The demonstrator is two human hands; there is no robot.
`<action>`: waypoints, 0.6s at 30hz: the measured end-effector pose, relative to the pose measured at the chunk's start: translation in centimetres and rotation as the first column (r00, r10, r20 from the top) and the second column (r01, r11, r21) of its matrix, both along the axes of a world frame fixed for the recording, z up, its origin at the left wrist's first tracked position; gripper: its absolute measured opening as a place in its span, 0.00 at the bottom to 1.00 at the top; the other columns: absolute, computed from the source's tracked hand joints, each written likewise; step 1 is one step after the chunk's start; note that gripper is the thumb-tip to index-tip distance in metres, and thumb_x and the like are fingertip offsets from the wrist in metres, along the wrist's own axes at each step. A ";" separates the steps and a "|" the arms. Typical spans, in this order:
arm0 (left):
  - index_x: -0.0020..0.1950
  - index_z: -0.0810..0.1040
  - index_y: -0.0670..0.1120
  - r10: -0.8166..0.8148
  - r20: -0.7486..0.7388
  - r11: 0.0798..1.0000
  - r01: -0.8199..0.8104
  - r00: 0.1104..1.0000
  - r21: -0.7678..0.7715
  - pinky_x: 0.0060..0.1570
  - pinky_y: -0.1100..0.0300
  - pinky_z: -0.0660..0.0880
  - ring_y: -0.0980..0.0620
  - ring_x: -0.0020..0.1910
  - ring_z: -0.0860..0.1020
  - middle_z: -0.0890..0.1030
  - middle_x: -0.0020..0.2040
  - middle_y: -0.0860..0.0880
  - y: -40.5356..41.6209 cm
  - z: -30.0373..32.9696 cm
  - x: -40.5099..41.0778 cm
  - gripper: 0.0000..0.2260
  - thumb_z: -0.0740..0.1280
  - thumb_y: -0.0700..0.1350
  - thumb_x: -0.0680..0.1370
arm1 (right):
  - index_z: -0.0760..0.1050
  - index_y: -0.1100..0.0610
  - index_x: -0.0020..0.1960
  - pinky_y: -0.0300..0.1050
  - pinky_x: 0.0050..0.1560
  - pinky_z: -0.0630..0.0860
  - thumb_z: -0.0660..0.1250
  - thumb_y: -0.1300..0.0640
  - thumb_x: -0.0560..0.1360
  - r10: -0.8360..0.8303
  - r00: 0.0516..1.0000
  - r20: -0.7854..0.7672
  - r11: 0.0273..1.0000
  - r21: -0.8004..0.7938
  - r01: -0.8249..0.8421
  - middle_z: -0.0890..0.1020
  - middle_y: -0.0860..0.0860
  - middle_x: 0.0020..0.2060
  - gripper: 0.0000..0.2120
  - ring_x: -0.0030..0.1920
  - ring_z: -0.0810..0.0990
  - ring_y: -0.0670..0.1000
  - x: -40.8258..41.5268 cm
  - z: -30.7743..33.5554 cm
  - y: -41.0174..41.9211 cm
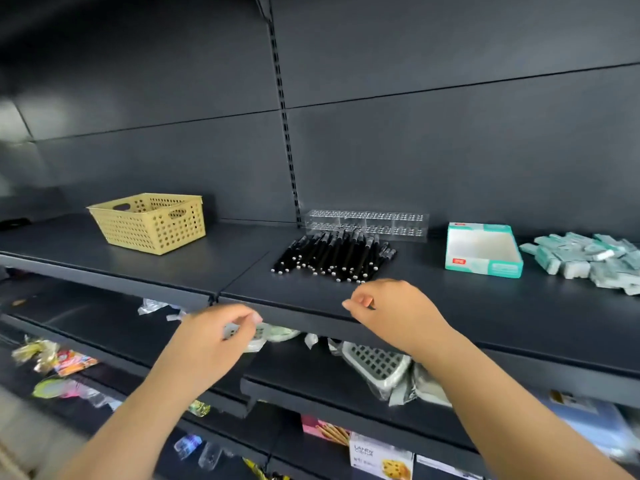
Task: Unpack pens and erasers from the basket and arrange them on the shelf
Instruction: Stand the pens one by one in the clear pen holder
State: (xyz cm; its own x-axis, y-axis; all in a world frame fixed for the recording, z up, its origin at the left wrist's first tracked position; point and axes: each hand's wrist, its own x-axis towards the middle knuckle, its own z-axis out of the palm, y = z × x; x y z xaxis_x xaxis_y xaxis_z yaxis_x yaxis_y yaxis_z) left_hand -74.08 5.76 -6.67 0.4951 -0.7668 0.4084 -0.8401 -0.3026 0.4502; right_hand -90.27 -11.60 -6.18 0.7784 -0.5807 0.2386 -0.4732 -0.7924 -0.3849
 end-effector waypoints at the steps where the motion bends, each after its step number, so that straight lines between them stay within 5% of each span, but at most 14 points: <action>1: 0.43 0.77 0.55 -0.001 -0.034 1.000 0.001 0.999 -0.001 0.40 0.79 0.66 0.66 0.43 0.75 0.80 0.43 0.62 0.1 0.0 0.8 0.07 0.63 0.45 0.77 | 0.77 0.52 0.51 0.45 0.50 0.76 0.57 0.45 0.77 -0.022 1.000 -0.014 1.000 -0.002 0.022 0.81 0.49 0.48 0.15 0.49 0.78 0.50 0.6 0.2 0.1; 6: 0.41 0.78 0.55 -0.001 -0.200 0.998 -0.012 0.980 -0.064 0.47 0.59 0.73 0.51 0.45 0.79 0.83 0.41 0.50 -1.6 0.3 4.6 0.08 0.62 0.49 0.77 | 0.76 0.53 0.50 0.44 0.45 0.76 0.57 0.43 0.77 -0.140 0.989 -0.056 0.989 -0.057 0.137 0.82 0.48 0.46 0.16 0.46 0.79 0.50 4.6 0.7 -1.7; 12: 0.48 0.79 0.50 0.031 -0.315 0.999 -0.036 0.948 -0.011 0.49 0.64 0.69 0.57 0.51 0.77 0.81 0.48 0.54 -8.5 -0.1 10.2 0.08 0.63 0.52 0.77 | 0.75 0.52 0.53 0.45 0.50 0.75 0.57 0.44 0.77 -0.082 0.990 -0.118 0.991 -0.113 0.068 0.79 0.48 0.51 0.15 0.50 0.77 0.49 11.6 0.7 -5.8; 18: 0.45 0.75 0.50 0.148 -0.468 0.976 -0.053 0.871 0.211 0.49 0.60 0.68 0.51 0.47 0.74 0.75 0.43 0.52 -18.4 -0.6 17.5 0.12 0.65 0.58 0.74 | 0.64 0.52 0.70 0.48 0.69 0.61 0.55 0.42 0.78 0.107 0.935 -0.338 0.971 -0.166 -0.172 0.65 0.48 0.70 0.24 0.70 0.61 0.50 18.8 0.3 -11.1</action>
State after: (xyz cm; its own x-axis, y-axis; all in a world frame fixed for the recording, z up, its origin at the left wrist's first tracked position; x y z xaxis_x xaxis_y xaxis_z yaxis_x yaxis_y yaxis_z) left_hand -56.53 -12.69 -7.27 0.6710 -0.7402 -0.0427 -0.4962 -0.4911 0.7159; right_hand -71.46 -22.67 -5.92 0.9016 -0.4292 0.0546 -0.4257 -0.9025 -0.0647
